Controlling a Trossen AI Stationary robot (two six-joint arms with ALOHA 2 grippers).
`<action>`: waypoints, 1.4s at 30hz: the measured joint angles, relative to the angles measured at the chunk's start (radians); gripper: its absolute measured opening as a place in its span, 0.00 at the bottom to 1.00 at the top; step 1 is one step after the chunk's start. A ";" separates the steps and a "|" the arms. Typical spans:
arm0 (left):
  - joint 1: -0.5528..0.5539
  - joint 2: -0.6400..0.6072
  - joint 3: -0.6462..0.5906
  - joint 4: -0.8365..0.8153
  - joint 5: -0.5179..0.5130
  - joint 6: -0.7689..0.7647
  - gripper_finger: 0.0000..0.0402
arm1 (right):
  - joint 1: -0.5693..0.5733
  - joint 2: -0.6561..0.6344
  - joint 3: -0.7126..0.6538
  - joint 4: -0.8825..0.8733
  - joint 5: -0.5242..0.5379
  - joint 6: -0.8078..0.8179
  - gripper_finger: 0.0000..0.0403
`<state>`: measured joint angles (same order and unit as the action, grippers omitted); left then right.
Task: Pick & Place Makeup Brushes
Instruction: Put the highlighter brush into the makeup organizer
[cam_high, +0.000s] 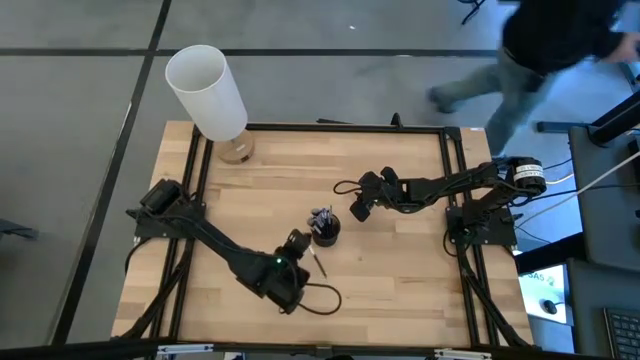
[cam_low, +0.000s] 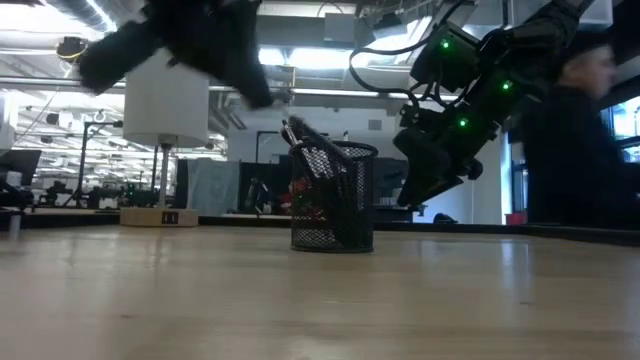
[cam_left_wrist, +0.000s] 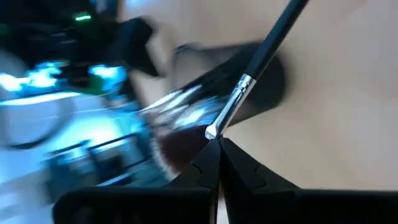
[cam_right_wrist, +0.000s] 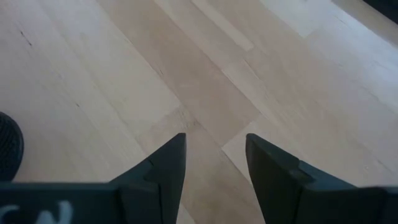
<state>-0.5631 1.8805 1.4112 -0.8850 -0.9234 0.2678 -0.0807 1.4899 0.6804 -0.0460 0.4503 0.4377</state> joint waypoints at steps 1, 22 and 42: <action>0.005 0.000 0.019 -0.025 -0.037 0.031 0.01 | 0.000 0.000 0.000 0.000 0.000 0.000 0.41; 0.189 -0.002 0.111 -0.062 -0.344 0.574 0.01 | 0.000 0.000 0.000 0.000 0.000 -0.005 0.41; 0.199 -0.002 0.070 -0.058 -0.210 0.463 0.08 | 0.000 0.000 0.000 0.000 0.001 -0.002 0.41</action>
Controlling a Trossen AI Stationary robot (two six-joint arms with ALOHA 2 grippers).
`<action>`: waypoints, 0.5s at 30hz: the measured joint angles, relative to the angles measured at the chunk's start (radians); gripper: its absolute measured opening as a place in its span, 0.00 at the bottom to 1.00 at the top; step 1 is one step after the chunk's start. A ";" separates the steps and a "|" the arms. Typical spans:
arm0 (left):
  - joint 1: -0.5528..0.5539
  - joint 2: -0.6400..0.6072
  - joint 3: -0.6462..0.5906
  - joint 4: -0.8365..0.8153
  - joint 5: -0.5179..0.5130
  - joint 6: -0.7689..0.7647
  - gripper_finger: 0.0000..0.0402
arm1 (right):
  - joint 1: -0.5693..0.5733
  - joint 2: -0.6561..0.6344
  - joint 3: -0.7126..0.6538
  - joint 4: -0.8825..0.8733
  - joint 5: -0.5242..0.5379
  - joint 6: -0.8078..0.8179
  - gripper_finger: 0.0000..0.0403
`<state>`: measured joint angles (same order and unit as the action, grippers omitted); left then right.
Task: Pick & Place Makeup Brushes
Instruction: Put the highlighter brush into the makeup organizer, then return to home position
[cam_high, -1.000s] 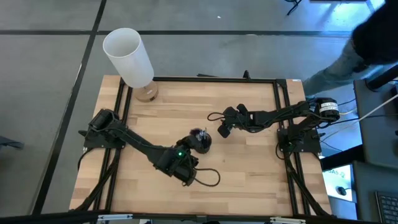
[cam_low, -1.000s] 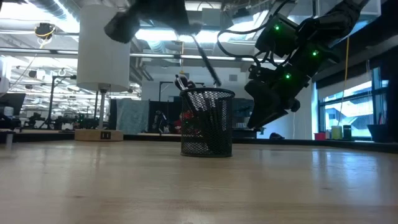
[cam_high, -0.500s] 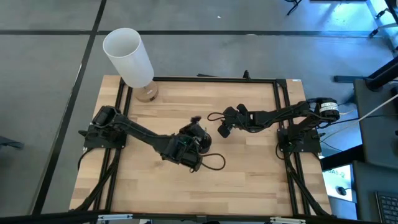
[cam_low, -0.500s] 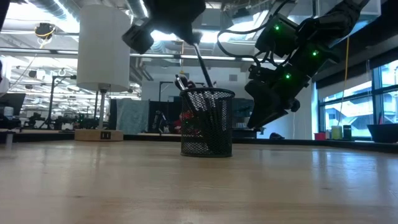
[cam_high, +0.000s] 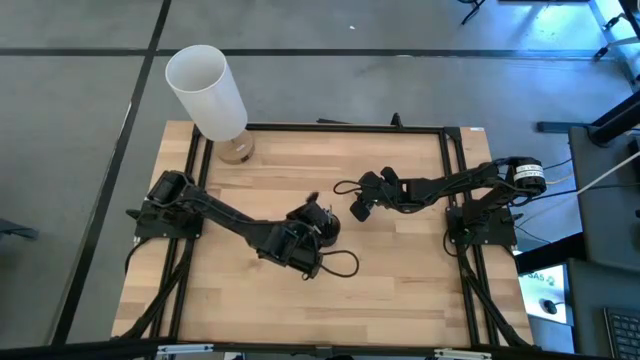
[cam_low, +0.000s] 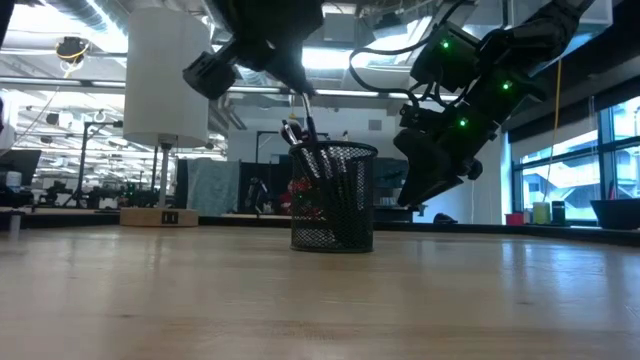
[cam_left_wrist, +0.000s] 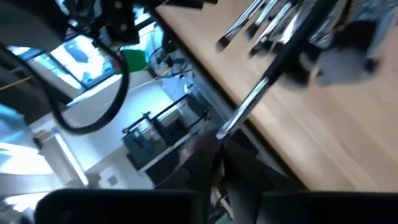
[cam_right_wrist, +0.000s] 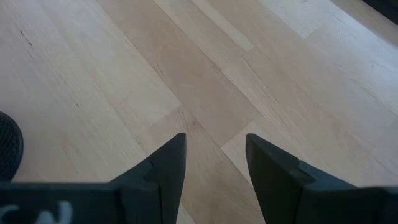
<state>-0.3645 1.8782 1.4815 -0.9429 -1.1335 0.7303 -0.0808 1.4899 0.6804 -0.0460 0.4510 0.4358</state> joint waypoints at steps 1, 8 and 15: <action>0.000 0.000 0.000 0.000 -0.016 0.001 0.10 | 0.000 0.000 0.000 0.000 0.000 0.000 0.41; 0.000 0.000 0.000 0.000 -0.079 -0.031 0.20 | 0.000 0.000 0.000 0.002 0.000 0.002 0.41; 0.020 0.000 0.000 -0.027 -0.091 -0.405 0.25 | 0.047 0.000 0.000 0.163 0.051 -0.125 0.41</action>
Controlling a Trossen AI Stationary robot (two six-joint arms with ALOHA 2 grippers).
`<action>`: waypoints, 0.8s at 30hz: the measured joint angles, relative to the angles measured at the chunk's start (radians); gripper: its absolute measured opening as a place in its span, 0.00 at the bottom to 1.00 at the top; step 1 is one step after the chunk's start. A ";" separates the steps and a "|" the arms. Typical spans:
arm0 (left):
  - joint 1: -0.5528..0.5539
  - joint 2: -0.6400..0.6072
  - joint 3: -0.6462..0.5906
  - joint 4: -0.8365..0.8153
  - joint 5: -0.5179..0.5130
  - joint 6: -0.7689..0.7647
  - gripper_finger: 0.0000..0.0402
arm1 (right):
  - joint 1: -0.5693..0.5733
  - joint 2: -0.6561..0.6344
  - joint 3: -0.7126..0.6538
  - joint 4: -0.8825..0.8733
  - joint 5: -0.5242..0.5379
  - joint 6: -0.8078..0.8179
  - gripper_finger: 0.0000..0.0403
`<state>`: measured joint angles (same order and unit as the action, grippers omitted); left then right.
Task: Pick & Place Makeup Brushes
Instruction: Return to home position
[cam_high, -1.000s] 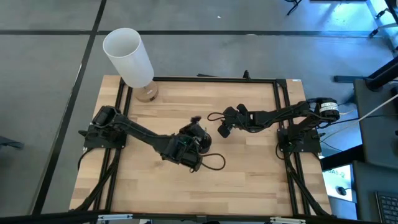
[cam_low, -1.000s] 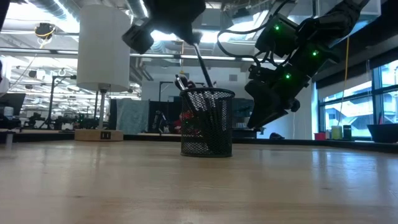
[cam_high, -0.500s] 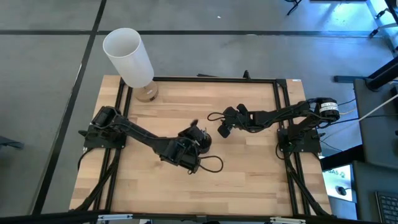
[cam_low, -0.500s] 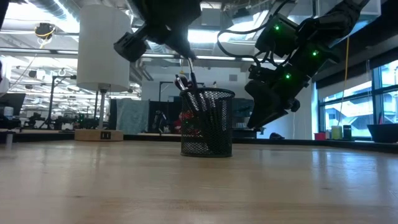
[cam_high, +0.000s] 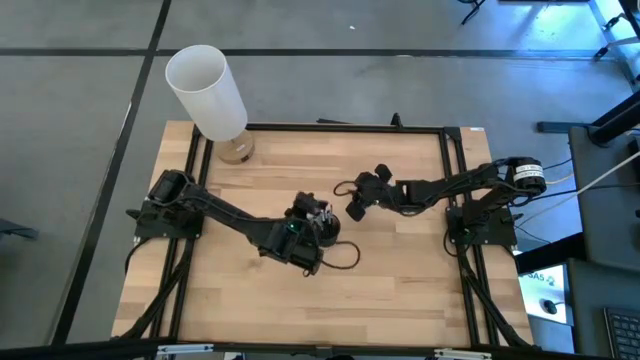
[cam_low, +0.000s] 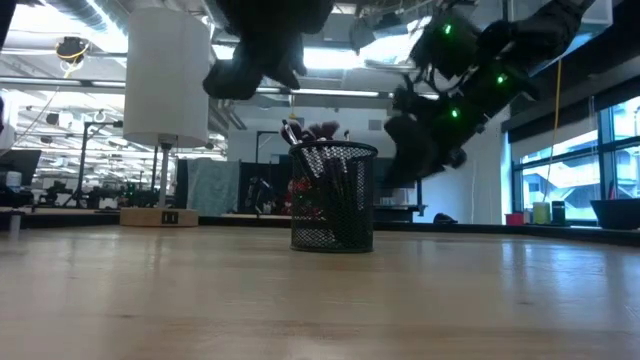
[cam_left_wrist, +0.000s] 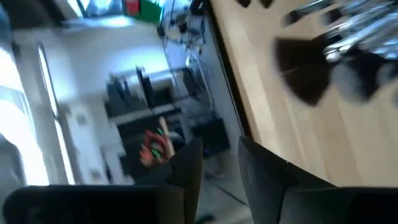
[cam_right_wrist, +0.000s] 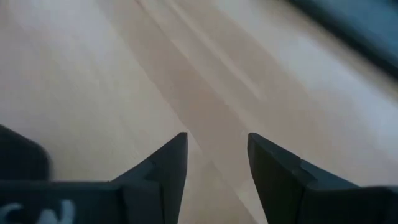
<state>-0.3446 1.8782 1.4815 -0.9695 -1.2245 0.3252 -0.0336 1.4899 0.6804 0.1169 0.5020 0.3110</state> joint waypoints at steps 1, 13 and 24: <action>0.008 0.000 0.000 -0.022 -0.004 -0.066 0.25 | 0.019 0.000 0.000 0.041 0.024 -0.031 0.41; 0.154 -0.155 -0.143 -0.426 -0.115 -0.856 0.11 | 0.136 -0.119 0.000 0.126 0.220 -0.216 0.41; 0.223 -0.589 -0.526 -0.147 -0.030 -0.893 0.06 | 0.062 -0.240 0.000 0.254 -0.032 -0.320 0.34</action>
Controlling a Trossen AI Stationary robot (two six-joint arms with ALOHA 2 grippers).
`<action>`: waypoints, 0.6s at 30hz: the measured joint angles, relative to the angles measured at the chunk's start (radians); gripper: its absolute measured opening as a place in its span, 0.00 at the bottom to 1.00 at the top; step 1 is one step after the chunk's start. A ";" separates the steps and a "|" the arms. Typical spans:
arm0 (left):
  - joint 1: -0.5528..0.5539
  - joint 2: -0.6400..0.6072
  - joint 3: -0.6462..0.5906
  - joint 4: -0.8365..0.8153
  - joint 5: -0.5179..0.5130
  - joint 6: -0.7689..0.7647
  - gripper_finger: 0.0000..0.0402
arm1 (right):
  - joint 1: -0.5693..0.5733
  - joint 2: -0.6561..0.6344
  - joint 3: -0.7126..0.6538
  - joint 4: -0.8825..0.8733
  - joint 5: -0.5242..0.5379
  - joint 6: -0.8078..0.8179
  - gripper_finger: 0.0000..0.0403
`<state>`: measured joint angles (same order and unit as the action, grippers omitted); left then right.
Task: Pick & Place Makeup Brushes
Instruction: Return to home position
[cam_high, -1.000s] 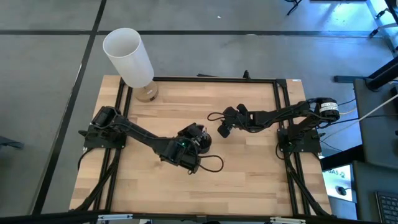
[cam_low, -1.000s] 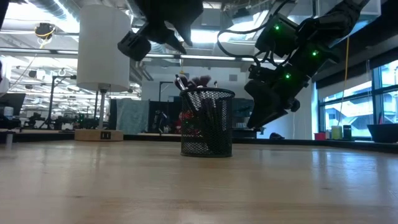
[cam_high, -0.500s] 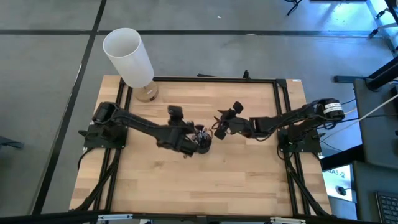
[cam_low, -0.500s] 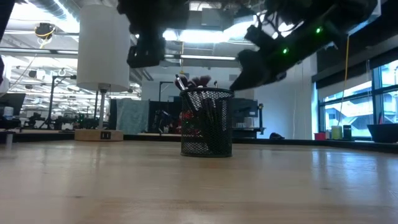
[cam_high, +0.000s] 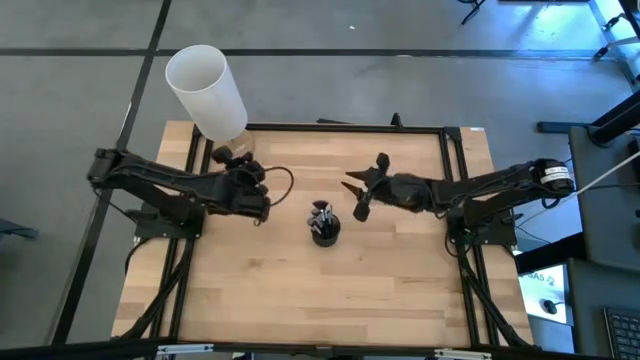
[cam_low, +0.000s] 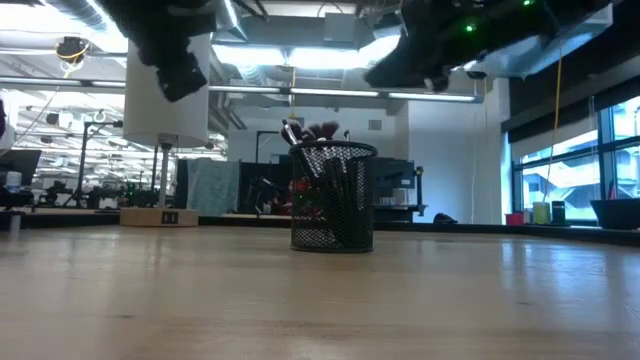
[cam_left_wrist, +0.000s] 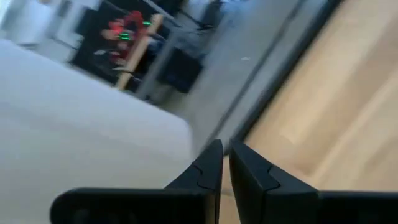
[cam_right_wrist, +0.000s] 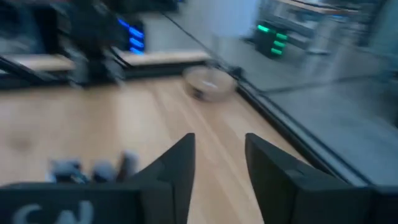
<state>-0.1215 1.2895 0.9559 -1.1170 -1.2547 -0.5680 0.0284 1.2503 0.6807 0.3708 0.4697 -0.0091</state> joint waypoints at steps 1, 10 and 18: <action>0.007 -0.023 -0.025 0.070 0.034 0.065 0.06 | -0.024 0.001 0.000 0.019 -0.067 -0.003 0.31; 0.212 -0.108 -0.274 1.024 0.718 0.839 0.02 | -0.200 0.065 0.000 0.144 -0.392 0.032 0.02; 0.527 -0.155 -0.351 1.343 1.314 0.901 0.01 | -0.236 -0.126 0.000 -0.031 -0.505 -0.001 0.01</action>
<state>0.4053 1.1347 0.6049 0.2259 0.0592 0.3330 -0.2074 1.1239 0.6804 0.3396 -0.0354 -0.0097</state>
